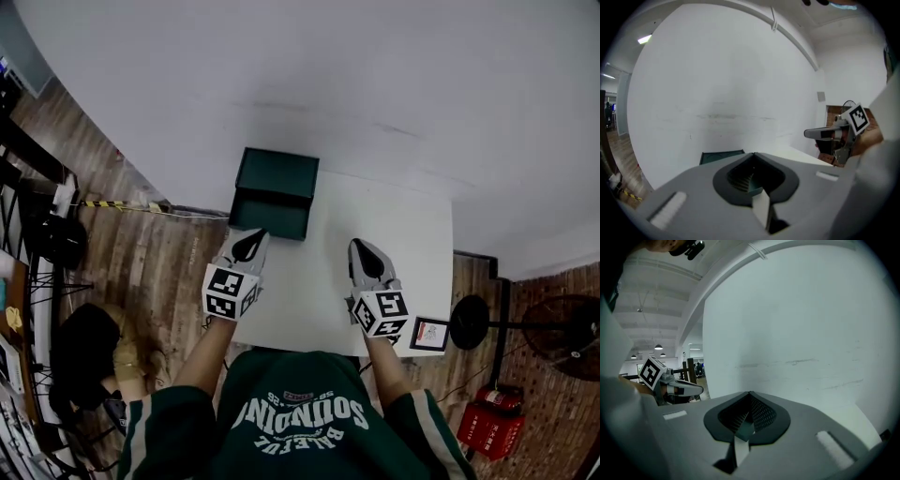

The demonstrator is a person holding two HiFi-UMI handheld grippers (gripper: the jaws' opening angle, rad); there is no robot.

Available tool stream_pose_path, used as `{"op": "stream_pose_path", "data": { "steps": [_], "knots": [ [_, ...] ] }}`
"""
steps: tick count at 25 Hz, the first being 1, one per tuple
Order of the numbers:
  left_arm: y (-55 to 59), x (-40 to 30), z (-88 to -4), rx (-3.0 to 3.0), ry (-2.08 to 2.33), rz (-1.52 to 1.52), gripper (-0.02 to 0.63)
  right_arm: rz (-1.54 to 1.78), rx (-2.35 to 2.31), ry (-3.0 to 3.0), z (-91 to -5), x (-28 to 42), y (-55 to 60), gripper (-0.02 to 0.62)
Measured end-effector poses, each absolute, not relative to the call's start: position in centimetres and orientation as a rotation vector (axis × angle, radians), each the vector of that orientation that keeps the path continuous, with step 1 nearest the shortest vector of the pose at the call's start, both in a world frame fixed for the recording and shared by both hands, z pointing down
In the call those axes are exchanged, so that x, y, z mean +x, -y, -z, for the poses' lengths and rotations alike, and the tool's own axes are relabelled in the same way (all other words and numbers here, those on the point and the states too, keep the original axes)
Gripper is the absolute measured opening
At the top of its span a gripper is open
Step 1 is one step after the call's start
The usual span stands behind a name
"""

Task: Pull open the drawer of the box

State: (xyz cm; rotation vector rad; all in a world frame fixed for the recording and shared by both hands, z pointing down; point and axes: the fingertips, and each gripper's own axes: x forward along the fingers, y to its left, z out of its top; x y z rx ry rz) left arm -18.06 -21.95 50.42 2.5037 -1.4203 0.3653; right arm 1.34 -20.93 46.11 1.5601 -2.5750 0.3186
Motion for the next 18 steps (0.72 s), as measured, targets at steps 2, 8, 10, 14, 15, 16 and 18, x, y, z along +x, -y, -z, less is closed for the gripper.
{"op": "stream_pose_path", "data": {
  "steps": [2, 8, 10, 14, 15, 16, 18],
  "knots": [
    [21.68, -18.01, -50.34, 2.501, 1.422, -0.363, 0.052, -0.294, 1.563, 2.581, -45.94, 1.17, 20.57, 0.002],
    [21.31, -18.15, -50.42, 2.494, 1.429, -0.361, 0.052, -0.287, 1.564, 2.576, -46.47, 1.17, 20.23, 0.002],
    [21.4, -18.1, -50.43, 2.498, 1.43, -0.368, 0.052, -0.29, 1.561, 2.575, -46.57, 1.19, 20.25, 0.002],
    [21.31, -17.88, -50.55, 2.504, 1.43, -0.378, 0.052, -0.29, 1.557, 2.575, -46.6, 1.32, 20.09, 0.003],
    [21.28, -17.88, -50.53, 2.503, 1.43, -0.376, 0.052, -0.29, 1.557, 2.574, -46.57, 1.34, 20.04, 0.002],
    [21.27, -17.89, -50.5, 2.501, 1.429, -0.373, 0.052, -0.291, 1.557, 2.573, -46.53, 1.34, 20.01, 0.002],
    [21.35, -18.03, -50.52, 2.494, 1.427, -0.372, 0.052, -0.294, 1.555, 2.572, -46.47, 1.24, 20.09, 0.002]
  ]
}}
